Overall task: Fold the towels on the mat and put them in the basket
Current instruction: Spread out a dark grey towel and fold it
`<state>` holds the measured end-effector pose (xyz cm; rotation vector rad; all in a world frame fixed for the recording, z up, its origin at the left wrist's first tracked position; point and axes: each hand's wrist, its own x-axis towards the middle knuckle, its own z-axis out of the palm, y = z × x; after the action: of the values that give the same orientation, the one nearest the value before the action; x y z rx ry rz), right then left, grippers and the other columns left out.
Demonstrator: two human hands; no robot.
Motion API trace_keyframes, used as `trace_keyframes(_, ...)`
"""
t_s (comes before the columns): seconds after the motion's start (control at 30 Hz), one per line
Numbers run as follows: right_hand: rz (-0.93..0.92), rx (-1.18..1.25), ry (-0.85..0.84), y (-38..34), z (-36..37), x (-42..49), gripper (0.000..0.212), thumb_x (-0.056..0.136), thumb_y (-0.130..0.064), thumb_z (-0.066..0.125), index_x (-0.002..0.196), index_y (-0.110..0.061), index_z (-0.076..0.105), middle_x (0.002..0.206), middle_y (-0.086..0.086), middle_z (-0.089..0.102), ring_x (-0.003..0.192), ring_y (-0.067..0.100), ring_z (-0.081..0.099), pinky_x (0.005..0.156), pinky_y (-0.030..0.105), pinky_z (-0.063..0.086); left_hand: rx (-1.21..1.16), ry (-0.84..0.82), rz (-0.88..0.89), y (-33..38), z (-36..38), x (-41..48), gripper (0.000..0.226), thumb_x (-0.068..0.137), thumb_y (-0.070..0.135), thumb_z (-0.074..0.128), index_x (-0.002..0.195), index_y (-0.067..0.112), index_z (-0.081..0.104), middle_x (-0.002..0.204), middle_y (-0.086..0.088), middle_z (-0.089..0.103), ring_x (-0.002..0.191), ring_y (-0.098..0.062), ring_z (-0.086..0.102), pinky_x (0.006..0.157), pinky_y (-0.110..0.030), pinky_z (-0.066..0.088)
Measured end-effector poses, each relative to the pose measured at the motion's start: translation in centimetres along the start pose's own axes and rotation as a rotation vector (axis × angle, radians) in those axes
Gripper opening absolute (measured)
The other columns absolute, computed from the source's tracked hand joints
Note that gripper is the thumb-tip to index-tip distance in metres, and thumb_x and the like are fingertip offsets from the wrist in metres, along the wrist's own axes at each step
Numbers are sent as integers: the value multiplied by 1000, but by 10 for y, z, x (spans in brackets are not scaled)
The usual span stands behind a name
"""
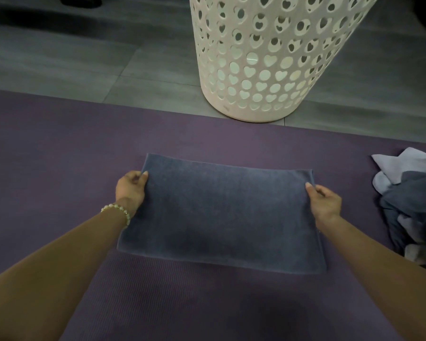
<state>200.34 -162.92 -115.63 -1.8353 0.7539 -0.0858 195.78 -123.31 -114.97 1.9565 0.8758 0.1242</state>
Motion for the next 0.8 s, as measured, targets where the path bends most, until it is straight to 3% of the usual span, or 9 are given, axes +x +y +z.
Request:
trace_keyframes(0.1,-52,-90,35,-5,1,-2,31,92,-19,61,111,5,62,92,11,60,86,20,55,67,21,42,52,12,-22,2,-1,-3,26,96,24,52,106,2,63,96,-12,63,94,-27,58,81,-28,41)
trace_keyframes(0.2,-364,-350,102,-7,5,-23,41,95,-21,53,129,2,50,128,20,55,117,32,52,95,30,40,181,138,50,13,0,-18,29,95,21,53,118,3,54,119,-16,59,110,-34,54,90,-37,40)
trace_keyframes(0.27,-662,-497,14,0,20,-59,45,95,-24,48,133,1,49,143,20,43,134,33,39,110,39,29,355,181,303,11,8,-42,36,93,21,53,124,1,47,127,-19,50,114,-39,47,95,-44,35)
trace_keyframes(0.37,-887,-677,-220,25,55,-124,48,93,-29,37,131,-6,55,142,13,48,132,28,44,108,46,35,573,-34,763,-14,32,-92,46,91,28,43,132,6,49,137,-15,50,126,-35,46,106,-44,23)
trace_keyframes(0.43,-908,-815,-315,40,74,-150,50,91,-30,34,131,-9,56,140,9,52,130,25,48,104,47,42,736,-184,842,-34,47,-117,51,95,35,31,139,14,44,144,-7,46,135,-29,37,110,-46,16)
trace_keyframes(0.5,-874,-899,-352,53,78,-158,52,96,-33,29,138,-10,47,144,6,47,137,20,36,112,43,27,845,-265,817,-48,54,-130,52,101,41,14,145,20,32,149,-3,40,139,-25,26,110,-51,13)
trace_keyframes(0.6,-873,-1045,-375,62,63,-153,59,101,-45,10,147,-15,31,152,2,34,143,17,18,113,42,9,929,-294,732,-55,55,-130,58,99,50,5,150,26,21,155,0,28,143,-25,16,111,-57,8)
trace_keyframes(0.7,-846,-1116,-360,67,36,-138,68,97,-56,8,149,-18,28,155,-1,29,144,18,14,114,46,6,981,-300,676,-57,50,-127,63,96,57,4,151,28,16,157,1,21,143,-26,14,110,-59,3)
trace_keyframes(0.8,-742,-1097,-276,73,2,-116,72,96,-59,9,149,-15,28,155,-1,28,143,16,14,116,41,3,957,-242,602,-58,42,-120,69,92,64,0,151,31,8,159,4,11,146,-28,6,112,-59,-7)
